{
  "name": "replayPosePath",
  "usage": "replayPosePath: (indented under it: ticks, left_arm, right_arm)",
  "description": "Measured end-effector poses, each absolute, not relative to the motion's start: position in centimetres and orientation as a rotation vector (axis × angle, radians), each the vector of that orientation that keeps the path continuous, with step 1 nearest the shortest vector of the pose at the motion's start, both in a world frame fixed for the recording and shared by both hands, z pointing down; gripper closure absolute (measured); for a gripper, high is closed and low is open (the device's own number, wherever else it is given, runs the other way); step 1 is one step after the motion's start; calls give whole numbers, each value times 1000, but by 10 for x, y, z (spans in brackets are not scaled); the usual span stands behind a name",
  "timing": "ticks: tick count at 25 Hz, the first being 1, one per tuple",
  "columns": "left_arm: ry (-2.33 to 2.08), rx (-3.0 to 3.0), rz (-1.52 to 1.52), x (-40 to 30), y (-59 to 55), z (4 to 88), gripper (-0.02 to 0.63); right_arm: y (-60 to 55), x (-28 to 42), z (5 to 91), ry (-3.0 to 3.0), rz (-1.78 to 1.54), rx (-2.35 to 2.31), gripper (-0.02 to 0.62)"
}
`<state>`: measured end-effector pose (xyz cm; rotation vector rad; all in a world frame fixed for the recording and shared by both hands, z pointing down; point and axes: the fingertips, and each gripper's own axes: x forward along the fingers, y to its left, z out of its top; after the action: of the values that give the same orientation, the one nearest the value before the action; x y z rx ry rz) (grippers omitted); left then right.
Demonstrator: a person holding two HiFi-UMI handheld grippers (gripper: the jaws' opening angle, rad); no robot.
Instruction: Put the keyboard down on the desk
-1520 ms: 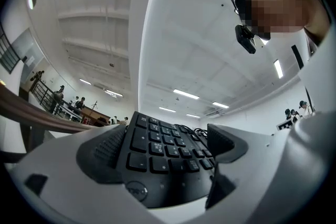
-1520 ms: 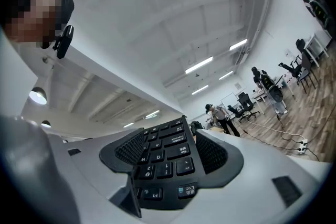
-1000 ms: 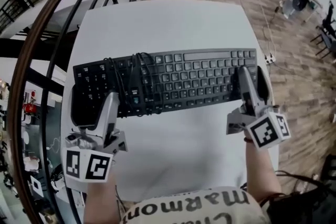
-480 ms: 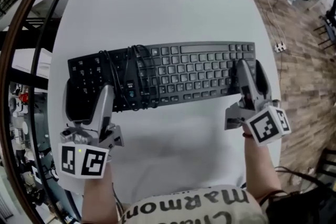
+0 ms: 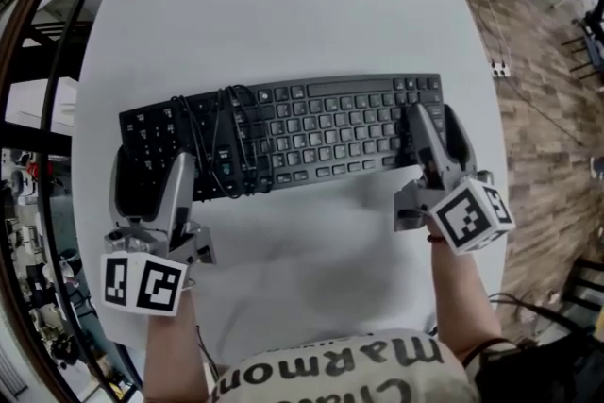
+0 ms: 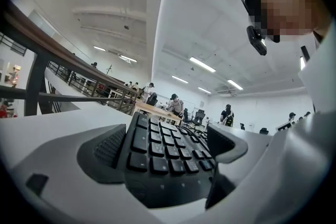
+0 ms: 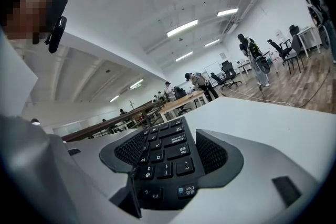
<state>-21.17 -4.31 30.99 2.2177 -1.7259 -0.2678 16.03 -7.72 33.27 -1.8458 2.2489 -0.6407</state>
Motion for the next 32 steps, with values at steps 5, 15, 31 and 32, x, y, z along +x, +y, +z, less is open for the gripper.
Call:
replayPosePath:
  ticks: [5, 15, 31, 32]
  left_arm:
    - [-1707, 2176, -239, -212, -45, 312, 124]
    - [-1672, 2109, -159, -212, -49, 314, 124]
    - [-1693, 2035, -187, -215, -43, 294, 127]
    - [-1691, 2037, -192, -215, -44, 292, 126]
  right_arm:
    - [-79, 160, 338, 2260, -715, -1880, 282]
    - [-78, 160, 350, 2280, -866, -1945, 282]
    - [-77, 159, 358, 2312, -1097, -1947, 282]
    - [-77, 159, 359, 2314, -1108, -1951, 282]
